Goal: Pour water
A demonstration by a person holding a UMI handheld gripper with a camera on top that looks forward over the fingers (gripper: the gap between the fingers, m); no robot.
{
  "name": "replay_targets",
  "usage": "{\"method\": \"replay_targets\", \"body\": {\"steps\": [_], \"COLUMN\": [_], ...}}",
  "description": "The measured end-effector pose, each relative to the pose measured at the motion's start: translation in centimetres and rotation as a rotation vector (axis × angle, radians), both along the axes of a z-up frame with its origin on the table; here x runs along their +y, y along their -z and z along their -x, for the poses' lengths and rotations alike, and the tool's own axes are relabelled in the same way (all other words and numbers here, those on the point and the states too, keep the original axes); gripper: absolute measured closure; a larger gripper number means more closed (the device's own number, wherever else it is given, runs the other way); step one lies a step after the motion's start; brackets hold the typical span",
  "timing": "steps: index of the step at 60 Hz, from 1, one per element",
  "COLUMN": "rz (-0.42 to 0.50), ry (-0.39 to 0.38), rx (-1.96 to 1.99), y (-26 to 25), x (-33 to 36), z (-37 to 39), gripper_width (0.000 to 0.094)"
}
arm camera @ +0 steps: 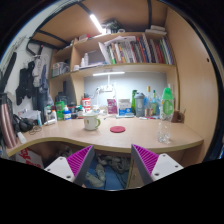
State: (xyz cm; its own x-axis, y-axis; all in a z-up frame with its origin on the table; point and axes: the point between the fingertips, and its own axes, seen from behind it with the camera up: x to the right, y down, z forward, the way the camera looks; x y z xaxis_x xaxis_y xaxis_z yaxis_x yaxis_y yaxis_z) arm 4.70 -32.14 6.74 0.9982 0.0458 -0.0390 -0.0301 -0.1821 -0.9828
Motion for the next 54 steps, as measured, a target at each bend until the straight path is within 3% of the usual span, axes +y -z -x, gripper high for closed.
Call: {"method": "replay_targets", "body": {"steps": [24, 54], "rz": [-0.030, -0.119], "ry": [0.036, 0.333], "rx": [0.030, -0.084], "y": [-1.6, -2.5], "x": [-0.7, 11.3], "z": [-2.9, -21.2], "gripper_width": [0.0103, 0.0117]}}
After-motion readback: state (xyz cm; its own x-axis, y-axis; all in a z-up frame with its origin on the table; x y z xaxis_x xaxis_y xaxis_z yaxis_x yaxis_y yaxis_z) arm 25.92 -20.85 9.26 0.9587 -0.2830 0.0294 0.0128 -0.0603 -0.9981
